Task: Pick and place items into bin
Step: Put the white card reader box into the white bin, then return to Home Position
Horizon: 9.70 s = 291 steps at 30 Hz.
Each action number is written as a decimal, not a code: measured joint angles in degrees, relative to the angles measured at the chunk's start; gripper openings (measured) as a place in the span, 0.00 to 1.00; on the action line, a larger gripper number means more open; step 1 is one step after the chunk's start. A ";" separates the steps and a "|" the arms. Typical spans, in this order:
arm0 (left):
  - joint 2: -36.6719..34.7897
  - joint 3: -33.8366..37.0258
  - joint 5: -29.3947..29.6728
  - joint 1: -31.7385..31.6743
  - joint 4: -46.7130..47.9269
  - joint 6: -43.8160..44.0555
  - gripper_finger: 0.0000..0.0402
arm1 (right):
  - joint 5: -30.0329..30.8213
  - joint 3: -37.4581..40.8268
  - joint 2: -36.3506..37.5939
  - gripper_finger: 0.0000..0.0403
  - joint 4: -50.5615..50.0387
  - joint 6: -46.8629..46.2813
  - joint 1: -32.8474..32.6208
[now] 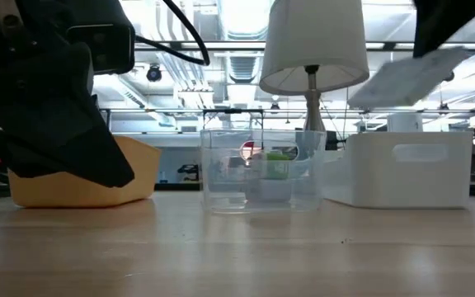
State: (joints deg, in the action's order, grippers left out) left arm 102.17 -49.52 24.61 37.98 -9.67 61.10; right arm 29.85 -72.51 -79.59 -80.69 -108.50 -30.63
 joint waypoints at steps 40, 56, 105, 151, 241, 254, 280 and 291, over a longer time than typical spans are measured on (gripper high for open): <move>-15.41 -2.49 -0.78 -10.30 -20.27 -22.43 0.31 | -0.02 8.15 5.76 0.36 39.75 54.18 11.98; -36.16 0.48 -19.43 -34.13 -21.52 -30.17 0.31 | -12.19 1.50 12.44 0.26 42.11 81.40 19.31; -96.40 37.43 -37.42 -44.26 -12.20 -37.94 0.31 | -24.11 55.13 79.61 0.15 77.53 90.96 26.64; -100.23 49.18 -37.40 -44.39 -10.94 -34.55 0.31 | -26.30 72.00 78.35 0.15 91.19 98.18 26.65; -99.25 49.24 -37.41 -45.94 -12.34 -34.54 0.31 | -26.29 71.98 78.71 0.15 91.21 98.43 32.04; -99.32 49.24 -37.41 -45.94 -12.37 -34.56 0.31 | -26.29 71.98 78.69 0.15 91.21 98.43 32.02; -99.27 49.24 -37.41 -45.94 -12.31 -34.54 0.31 | -26.29 71.98 78.69 0.15 91.21 98.43 32.02; -99.24 49.24 -37.41 -45.94 -12.34 -34.54 0.31 | -26.29 71.98 78.69 0.15 91.21 98.43 32.02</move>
State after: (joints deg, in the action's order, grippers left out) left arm 2.94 -0.27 -12.80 -7.97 -22.01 26.57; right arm 3.55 -0.54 -0.91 10.52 -10.07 1.40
